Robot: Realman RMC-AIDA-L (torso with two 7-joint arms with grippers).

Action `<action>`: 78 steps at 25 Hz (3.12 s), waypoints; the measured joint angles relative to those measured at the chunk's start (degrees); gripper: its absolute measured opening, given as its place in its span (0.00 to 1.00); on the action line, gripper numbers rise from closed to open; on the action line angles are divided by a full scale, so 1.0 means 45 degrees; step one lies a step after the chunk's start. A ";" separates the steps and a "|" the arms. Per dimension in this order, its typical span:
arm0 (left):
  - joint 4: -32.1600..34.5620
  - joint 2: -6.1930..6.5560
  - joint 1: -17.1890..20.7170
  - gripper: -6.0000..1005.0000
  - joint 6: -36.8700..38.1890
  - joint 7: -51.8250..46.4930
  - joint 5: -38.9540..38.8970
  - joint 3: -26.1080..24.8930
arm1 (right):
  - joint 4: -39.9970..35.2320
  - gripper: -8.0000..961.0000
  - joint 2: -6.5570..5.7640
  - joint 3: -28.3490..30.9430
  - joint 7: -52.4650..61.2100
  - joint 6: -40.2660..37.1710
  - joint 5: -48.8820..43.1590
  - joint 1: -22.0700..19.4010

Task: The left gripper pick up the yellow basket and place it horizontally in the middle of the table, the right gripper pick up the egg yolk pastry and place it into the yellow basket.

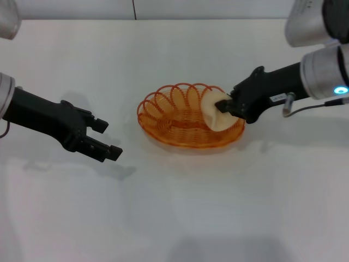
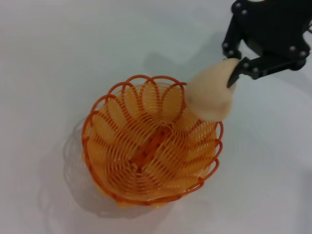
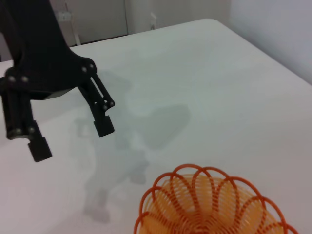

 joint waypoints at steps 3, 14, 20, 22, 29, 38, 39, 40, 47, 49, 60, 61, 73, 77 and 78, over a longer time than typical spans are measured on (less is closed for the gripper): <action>0.0000 0.0000 -0.0001 0.88 -0.0048 0.0000 -0.0027 0.0000 | 0.0226 0.06 0.0013 -0.0569 0.0002 0.0856 0.0009 0.0120; -0.0018 0.0006 -0.0001 0.88 -0.0076 0.0000 -0.0040 0.0001 | 0.0928 0.06 0.0006 -0.1490 -0.0018 0.1910 0.0122 0.0811; -0.0020 0.0006 0.0007 0.88 -0.0141 0.0000 -0.0019 0.0000 | 0.0939 0.13 0.0005 -0.1496 -0.0005 0.1943 0.0153 0.0832; -0.0020 0.0006 0.0011 0.88 -0.0179 0.0000 -0.0003 0.0001 | 0.0894 0.17 0.0005 -0.1496 -0.0044 0.1939 0.0163 0.0833; -0.0019 0.0006 0.0054 0.88 -0.0252 0.0000 -0.0039 0.0001 | 0.0538 0.31 -0.0015 -0.1556 -0.0168 0.1845 0.0166 0.0674; 0.0048 0.0050 0.0263 0.88 -0.0195 0.0123 -0.0301 0.0002 | -0.1723 0.79 -0.0095 -0.1238 -0.0297 0.1566 0.0342 -0.1313; 0.0049 0.0073 0.0304 0.88 -0.0189 0.0162 -0.0362 -0.0001 | -0.1939 0.82 -0.0102 -0.1139 -0.0369 0.1518 0.0411 -0.1601; 0.0051 0.0094 0.0348 0.88 -0.0182 0.0199 -0.0430 -0.0006 | -0.2120 0.84 -0.0110 -0.1035 -0.0467 0.1448 0.0516 -0.1869; 0.0034 0.0130 0.0517 0.88 -0.0145 0.0547 -0.0548 -0.0020 | -0.2307 0.91 -0.0133 0.0437 -0.1827 0.0053 0.2189 -0.3109; 0.0032 0.0123 0.0547 0.88 -0.0128 0.0590 -0.0548 -0.0019 | -0.2224 0.91 -0.0141 0.0884 -0.2128 -0.0503 0.2431 -0.3327; 0.0031 0.0054 0.0667 0.88 0.0014 0.1283 -0.0832 -0.0332 | -0.1543 0.91 -0.0180 0.1619 -0.3488 -0.1778 0.3380 -0.3757; 0.0015 0.0053 0.0644 0.88 0.0017 0.1379 -0.0918 -0.0330 | -0.1510 0.91 -0.0184 0.1637 -0.3537 -0.1808 0.3402 -0.3761; -0.0198 -0.0294 0.0220 0.88 0.0214 0.2470 -0.1148 -0.0254 | -0.1424 0.91 -0.0190 0.1687 -0.3602 -0.1946 0.3401 -0.3714; -0.0198 -0.0306 0.0211 0.88 0.0247 0.2516 -0.1235 -0.0250 | -0.1467 0.91 -0.0190 0.1689 -0.3566 -0.2027 0.3385 -0.3717; -0.0197 -0.0307 0.0211 0.88 0.0265 0.2520 -0.1255 -0.0256 | -0.1482 0.91 -0.0190 0.1688 -0.3560 -0.2062 0.3374 -0.3715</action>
